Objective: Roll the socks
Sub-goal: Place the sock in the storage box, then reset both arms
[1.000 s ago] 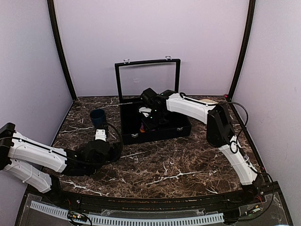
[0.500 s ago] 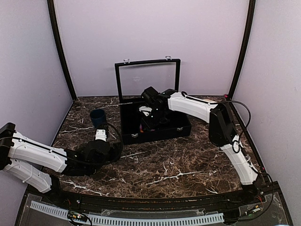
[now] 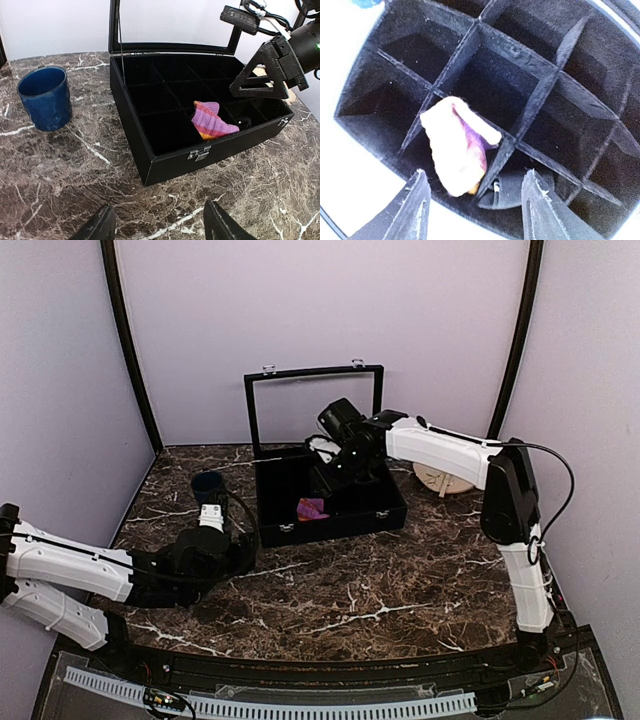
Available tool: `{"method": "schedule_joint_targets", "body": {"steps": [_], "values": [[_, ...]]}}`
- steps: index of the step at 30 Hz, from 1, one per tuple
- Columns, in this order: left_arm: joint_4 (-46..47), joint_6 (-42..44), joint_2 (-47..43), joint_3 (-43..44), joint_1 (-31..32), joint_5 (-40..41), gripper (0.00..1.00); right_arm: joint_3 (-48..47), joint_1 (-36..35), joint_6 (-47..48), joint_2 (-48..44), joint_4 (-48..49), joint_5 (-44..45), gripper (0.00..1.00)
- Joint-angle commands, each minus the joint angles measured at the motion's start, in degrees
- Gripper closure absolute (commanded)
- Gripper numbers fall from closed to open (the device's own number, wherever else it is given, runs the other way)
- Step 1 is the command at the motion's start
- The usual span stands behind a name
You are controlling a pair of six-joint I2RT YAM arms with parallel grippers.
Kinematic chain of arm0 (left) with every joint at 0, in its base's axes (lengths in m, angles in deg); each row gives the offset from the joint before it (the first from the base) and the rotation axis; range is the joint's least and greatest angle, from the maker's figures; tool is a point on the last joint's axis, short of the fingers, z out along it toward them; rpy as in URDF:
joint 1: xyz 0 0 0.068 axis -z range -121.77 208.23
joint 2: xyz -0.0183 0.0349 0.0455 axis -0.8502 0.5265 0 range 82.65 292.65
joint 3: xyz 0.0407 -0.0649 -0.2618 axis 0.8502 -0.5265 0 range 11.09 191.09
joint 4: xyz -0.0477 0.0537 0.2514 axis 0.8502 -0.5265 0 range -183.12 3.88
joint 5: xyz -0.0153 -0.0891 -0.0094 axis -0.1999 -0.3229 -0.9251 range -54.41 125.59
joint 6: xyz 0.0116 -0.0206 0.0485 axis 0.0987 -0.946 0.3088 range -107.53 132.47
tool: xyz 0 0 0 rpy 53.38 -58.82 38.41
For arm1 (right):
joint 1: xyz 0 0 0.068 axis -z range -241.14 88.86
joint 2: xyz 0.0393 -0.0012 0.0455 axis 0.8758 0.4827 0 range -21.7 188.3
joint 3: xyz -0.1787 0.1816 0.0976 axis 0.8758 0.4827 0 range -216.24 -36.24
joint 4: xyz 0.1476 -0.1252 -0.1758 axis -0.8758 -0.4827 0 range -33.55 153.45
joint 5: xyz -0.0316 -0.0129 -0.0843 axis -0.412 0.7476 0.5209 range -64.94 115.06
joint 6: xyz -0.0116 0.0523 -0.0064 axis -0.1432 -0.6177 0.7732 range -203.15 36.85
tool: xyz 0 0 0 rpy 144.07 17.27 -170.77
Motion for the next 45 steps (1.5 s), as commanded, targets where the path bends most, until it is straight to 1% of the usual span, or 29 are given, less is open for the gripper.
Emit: {"method": "schedule_joint_targets", "body": {"steps": [1,5,8,10,11,15,20,21,23,24,26,28,33,34,39,45], "values": [[-3.46,3.75,-2.70,3.11,-0.30,2.86,0.38,6.45,0.29,-1.37,-6.79,7.11,1.15,0.41],[-2.84,10.06,-4.94,4.98,-0.30,7.87,0.32,17.40,0.40,-3.28,-14.59,15.54,8.07,0.39],[-0.48,15.81,-5.54,6.28,-0.74,11.25,0.24,24.68,0.93,-5.22,-20.38,19.94,15.54,0.37],[-0.46,17.96,-5.55,7.34,-2.03,12.44,0.21,28.75,1.24,-7.09,-23.67,21.66,22.65,0.37],[-0.85,18.45,-5.55,7.79,-3.19,12.28,0.21,30.91,1.33,-7.84,-25.18,22.30,26.21,0.36],[-2.83,18.99,-5.55,8.77,-9.26,9.20,0.19,39.35,1.83,-10.29,-31.56,24.72,37.36,0.26],[-1.01,21.19,-3.37,9.12,-18.76,1.77,0.18,49.53,3.62,-12.94,-39.05,28.30,44.87,0.17],[-1.03,21.40,-2.45,9.50,-20.41,0.43,0.17,51.44,3.95,-13.31,-40.37,29.18,45.88,0.15],[-1.61,21.48,-0.72,10.32,-24.28,-3.07,0.17,55.29,4.76,-13.40,-42.54,30.95,46.45,0.15],[-1.92,21.54,0.11,10.69,-26.26,-4.86,0.17,56.76,5.11,-13.51,-43.35,31.57,47.20,0.12],[-2.25,22.36,1.30,11.32,-30.33,-7.84,0.17,59.06,5.85,-13.51,-44.78,32.58,47.20,0.12],[-1.74,23.98,1.89,11.37,-32.47,-9.04,0.16,61.26,6.43,-13.51,-46.23,33.31,47.20,0.12],[2.29,26.62,1.16,8.76,-35.32,-11.25,0.16,64.95,6.56,-13.36,-49.75,35.83,46.62,0.12],[2.38,26.62,1.13,8.43,-35.64,-11.84,0.16,65.49,6.56,-13.33,-50.34,36.23,45.94,0.09],[2.04,26.59,0.51,6.76,-35.93,-12.44,0.16,67.38,6.56,-13.16,-52.98,37.57,46.62,0.08],[3.14,26.92,-1.62,5.26,-35.92,-12.17,0.16,67.38,6.52,-13.15,-53.34,36.96,46.83,0.09]]}}
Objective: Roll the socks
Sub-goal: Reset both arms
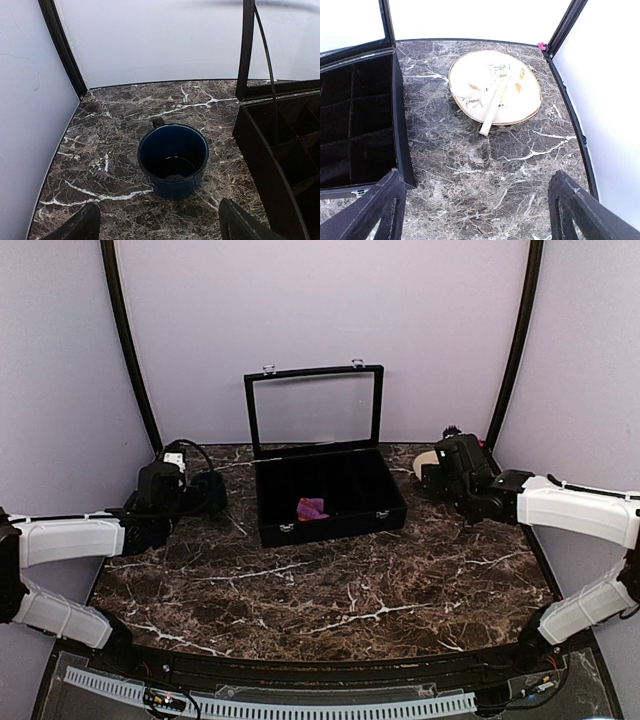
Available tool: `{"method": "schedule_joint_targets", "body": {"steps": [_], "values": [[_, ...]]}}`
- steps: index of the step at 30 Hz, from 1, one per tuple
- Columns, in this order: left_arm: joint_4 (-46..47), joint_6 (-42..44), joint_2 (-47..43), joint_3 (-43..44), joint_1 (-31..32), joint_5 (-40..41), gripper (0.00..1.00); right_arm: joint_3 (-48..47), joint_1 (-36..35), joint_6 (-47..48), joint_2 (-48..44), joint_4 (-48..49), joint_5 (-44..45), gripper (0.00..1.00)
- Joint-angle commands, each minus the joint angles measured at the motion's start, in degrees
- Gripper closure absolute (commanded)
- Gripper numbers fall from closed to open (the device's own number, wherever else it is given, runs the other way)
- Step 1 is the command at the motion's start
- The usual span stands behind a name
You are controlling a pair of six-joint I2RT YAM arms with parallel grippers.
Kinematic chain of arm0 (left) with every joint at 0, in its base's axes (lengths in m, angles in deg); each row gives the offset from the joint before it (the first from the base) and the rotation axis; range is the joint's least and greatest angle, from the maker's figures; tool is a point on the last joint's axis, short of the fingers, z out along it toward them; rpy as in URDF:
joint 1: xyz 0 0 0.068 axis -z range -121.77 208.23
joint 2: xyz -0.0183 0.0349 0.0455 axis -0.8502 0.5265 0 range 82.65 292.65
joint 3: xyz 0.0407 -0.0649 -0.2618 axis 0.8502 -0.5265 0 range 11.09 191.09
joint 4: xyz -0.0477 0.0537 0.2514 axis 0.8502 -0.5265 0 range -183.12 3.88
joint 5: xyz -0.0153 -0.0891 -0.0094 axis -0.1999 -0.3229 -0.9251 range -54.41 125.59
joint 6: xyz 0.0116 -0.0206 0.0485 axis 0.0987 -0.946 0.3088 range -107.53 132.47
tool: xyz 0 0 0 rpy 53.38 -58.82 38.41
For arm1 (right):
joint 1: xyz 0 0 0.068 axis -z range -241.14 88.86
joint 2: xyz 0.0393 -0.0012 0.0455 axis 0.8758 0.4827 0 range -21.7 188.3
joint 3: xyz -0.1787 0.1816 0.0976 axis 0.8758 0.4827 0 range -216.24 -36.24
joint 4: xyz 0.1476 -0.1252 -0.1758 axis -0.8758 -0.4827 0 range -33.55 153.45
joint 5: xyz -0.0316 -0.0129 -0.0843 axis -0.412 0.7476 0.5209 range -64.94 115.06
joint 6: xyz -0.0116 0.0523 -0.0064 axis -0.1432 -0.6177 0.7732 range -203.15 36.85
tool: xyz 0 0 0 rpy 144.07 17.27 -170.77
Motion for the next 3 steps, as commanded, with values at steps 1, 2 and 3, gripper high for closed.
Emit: {"method": "schedule_joint_targets", "body": {"steps": [1,2,3], "values": [[1.99,1.08,-2.96,-0.95,-0.33,-0.42,0.16,0.58,0.28,-0.42,-0.84,1.92,0.80,0.08],[2.08,1.12,-2.99,-0.88,-0.31,-0.41,0.16,0.60,0.30,-0.56,-0.86,2.12,0.75,0.08],[2.11,1.20,-2.99,-0.84,-0.35,-0.34,0.16,0.94,0.27,-0.67,-1.30,2.72,0.61,0.07]]}}
